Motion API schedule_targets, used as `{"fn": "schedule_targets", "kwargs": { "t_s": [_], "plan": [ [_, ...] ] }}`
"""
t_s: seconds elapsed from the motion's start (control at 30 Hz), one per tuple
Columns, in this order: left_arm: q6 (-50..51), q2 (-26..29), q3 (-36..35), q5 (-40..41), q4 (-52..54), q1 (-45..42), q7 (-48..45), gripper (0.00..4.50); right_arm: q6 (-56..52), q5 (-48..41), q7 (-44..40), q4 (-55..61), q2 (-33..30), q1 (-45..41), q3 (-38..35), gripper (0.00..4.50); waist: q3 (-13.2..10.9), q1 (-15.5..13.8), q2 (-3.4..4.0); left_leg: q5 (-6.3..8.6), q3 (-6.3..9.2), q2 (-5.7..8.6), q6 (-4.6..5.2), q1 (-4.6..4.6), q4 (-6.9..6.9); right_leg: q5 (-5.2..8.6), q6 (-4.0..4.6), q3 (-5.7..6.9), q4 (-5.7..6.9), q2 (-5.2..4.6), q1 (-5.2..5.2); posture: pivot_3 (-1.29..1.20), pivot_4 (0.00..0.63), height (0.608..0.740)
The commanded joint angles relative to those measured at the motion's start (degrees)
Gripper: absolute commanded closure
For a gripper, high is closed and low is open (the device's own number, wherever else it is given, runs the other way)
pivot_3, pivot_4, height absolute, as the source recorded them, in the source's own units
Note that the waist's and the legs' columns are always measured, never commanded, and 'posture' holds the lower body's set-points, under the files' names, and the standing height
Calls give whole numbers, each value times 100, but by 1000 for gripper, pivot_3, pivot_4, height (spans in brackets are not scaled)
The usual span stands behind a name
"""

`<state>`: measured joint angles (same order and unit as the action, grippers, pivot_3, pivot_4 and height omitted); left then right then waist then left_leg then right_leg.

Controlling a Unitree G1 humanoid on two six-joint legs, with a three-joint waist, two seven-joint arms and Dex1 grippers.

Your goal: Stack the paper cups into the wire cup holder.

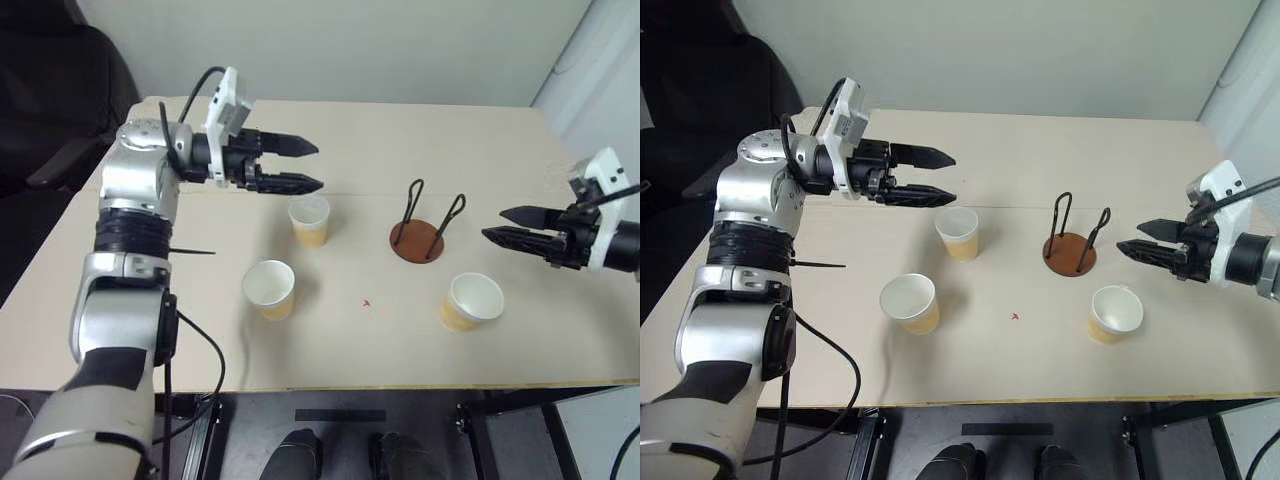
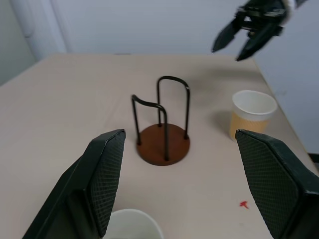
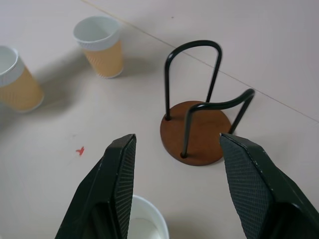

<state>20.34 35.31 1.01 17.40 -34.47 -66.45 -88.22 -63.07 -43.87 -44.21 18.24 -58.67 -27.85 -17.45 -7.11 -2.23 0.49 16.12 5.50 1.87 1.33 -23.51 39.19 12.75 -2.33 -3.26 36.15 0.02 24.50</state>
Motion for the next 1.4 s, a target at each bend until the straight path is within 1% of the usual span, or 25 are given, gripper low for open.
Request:
{"fn": "schedule_targets", "kwargs": {
  "t_s": [0.03,0.17,0.27,0.57,0.83,1.1,1.4],
  "plan": [
    [157,258,-58,185,682,201,-154,719,-52,19,47,-39,53,-228,293,1857,0,19,0,0,-1,0,0,0,0,0,0,0,0,0,1,0,150,740],
    [284,499,-134,302,1238,659,-73,719,-81,19,53,-89,247,-448,650,1857,0,46,0,0,-3,-1,0,0,-1,0,0,-1,3,4,5,0,150,740],
    [429,570,-180,401,1503,858,103,719,39,211,88,-221,436,-590,999,1857,0,33,0,-2,-2,-1,3,-1,6,0,0,0,6,3,4,0,150,740],
    [540,697,-211,522,1748,958,408,719,589,1024,388,-891,991,-969,1519,1857,0,35,0,0,-1,1,8,-3,39,-1,-2,1,37,-2,4,0,150,740],
    [547,712,-143,547,1718,892,496,719,664,1318,372,-987,978,-901,1524,1857,0,36,0,0,-1,1,8,-3,43,-1,-1,1,45,-2,4,0,150,740],
    [486,643,-108,509,1580,784,572,719,684,1511,717,-1114,1260,-991,1389,1857,0,41,0,0,-1,1,8,-3,44,-1,-1,1,48,-2,4,0,150,740],
    [435,651,-104,500,1500,760,612,719,810,1722,922,-1414,1658,-1418,1455,1857,0,45,0,0,-1,1,7,-3,44,-1,-1,1,51,-2,7,0,150,740]
  ]
}}
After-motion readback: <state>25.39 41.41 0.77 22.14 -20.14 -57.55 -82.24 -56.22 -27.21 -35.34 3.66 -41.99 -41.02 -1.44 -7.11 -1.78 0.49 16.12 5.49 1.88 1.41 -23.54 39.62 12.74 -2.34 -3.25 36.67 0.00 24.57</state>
